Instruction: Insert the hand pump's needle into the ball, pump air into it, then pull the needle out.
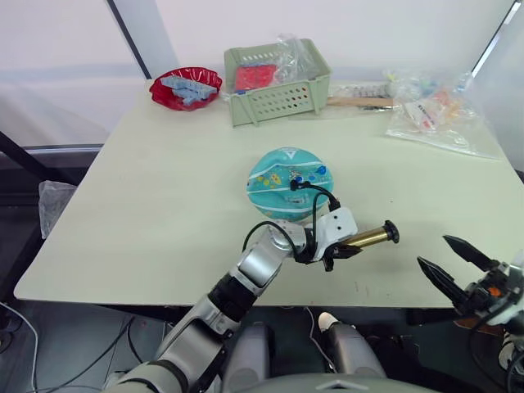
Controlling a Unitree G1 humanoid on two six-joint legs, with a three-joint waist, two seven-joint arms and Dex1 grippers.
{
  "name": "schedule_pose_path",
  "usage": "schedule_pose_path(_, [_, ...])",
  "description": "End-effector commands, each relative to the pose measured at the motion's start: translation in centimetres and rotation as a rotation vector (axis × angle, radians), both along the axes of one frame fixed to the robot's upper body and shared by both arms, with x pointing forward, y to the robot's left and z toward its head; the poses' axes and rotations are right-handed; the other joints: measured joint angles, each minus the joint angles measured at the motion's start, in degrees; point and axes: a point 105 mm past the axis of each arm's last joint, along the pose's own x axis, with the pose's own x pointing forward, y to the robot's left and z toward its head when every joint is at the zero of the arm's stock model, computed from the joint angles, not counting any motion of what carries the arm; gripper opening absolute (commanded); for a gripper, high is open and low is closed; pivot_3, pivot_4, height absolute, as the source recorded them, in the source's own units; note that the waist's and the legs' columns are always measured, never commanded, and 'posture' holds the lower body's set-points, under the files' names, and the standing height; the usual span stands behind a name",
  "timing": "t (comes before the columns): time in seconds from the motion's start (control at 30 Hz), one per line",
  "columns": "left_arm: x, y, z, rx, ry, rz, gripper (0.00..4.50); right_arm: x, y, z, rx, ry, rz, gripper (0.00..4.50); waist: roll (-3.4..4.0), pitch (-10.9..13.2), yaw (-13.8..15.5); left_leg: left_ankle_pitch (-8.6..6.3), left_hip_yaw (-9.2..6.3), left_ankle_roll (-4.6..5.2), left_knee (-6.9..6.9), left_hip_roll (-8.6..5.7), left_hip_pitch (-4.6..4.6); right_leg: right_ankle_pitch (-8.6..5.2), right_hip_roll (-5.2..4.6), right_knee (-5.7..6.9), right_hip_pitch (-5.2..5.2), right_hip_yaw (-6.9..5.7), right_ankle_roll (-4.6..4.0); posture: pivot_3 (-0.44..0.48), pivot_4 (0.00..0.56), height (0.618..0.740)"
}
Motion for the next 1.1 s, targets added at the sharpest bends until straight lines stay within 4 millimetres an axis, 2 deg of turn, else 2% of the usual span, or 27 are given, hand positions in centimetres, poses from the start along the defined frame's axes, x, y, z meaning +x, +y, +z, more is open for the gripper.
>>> schedule_pose_path(0.03, [-0.3,0.1,3.1,-0.153,-0.049,-0.02,1.09,1.4,1.7,2.5,0.136,-0.038,-0.035,4.5,-0.01,0.0,-0.27,0.0,0.0,0.0,0.0,0.01,0.01,0.0,0.01,0.01,0.0,0.0,0.0,0.0,0.15,0.736])
schedule_pose_path(0.27, [-0.4,0.8,4.0,-0.269,-0.036,0.004,1.09,3.6,4.0,2.9,0.4,0.077,-0.09,4.5,-0.01,0.0,0.03,0.0,-0.08,0.0,0.02,0.02,-0.03,0.08,0.02,0.01,0.0,-0.08,-0.13,0.0,0.15,0.736])
schedule_pose_path(0.57, [-0.5,0.9,4.9,-0.335,-0.039,0.016,1.09,5.8,5.5,4.7,0.637,0.115,-0.107,4.5,-0.02,0.01,-0.16,0.0,-0.15,0.01,0.02,0.01,-0.08,0.12,0.03,0.0,0.0,-0.15,-0.18,0.0,0.15,0.736])
schedule_pose_path(0.8, [-0.1,0.4,5.4,-0.355,-0.066,0.026,1.09,6.5,7.4,5.0,0.675,0.141,-0.041,4.5,-0.01,0.0,-0.19,0.0,-0.16,0.01,0.02,0.01,-0.09,0.12,0.03,0.0,0.0,-0.16,-0.18,0.0,0.15,0.736])
schedule_pose_path(1.1, [-0.6,0.3,4.8,-0.338,-0.055,0.01,1.09,6.7,7.2,5.6,0.683,0.12,-0.033,4.5,-0.01,0.0,-0.24,0.0,-0.2,0.01,0.02,0.01,-0.11,0.12,0.04,-0.01,0.0,-0.19,-0.18,0.0,0.15,0.736])
